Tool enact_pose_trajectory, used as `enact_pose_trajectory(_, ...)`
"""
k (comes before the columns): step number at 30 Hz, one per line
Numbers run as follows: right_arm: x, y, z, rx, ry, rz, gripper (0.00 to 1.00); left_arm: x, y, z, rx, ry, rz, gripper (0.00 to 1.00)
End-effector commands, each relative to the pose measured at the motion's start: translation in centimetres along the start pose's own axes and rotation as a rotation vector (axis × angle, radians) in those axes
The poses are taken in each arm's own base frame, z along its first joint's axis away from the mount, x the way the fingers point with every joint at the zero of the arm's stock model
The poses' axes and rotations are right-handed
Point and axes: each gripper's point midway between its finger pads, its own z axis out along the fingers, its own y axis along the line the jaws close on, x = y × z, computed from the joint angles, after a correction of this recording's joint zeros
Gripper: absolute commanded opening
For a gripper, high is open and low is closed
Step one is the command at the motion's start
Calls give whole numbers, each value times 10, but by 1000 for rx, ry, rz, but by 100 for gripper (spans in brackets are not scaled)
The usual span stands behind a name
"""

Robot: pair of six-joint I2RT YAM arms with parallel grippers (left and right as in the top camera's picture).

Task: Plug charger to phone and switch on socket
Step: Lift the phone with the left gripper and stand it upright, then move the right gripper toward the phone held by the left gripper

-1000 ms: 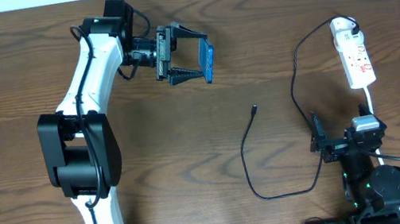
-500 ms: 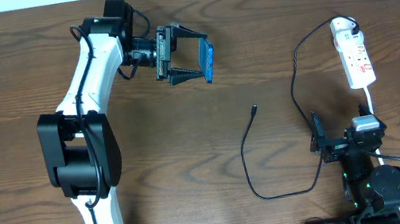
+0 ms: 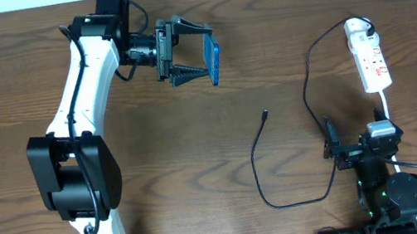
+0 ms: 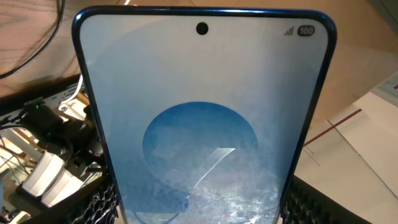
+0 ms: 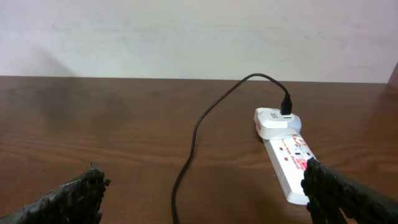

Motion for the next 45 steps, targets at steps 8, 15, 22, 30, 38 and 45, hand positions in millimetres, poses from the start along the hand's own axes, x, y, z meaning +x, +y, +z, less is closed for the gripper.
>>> enact_pose_trajectory(8, 1, 0, 0, 3, 1, 3, 99, 17, -11, -3, 38, 40, 23, 77)
enact_pose_trajectory(15, 1, 0, 0, 3, 1, 3, 99, 17, -11, -3, 38, 40, 23, 77)
enact_pose_trajectory(22, -6, 5, 0, -29, -26, 26, 99, 17, -11, -3, 38, 40, 22, 77)
enact_pose_trajectory(30, -45, 90, -30, -594, 1, 648, 99, 17, -11, -3, 38, 40, 22, 77)
enact_pose_trajectory(38, -162, 73, -71, -631, -460, 539, 99, 17, -11, -3, 38, 40, 15, 77)
enact_pose_trajectory(45, -182, 62, -37, -376, 31, 250, 99, 17, -11, -3, 38, 40, 15, 77)
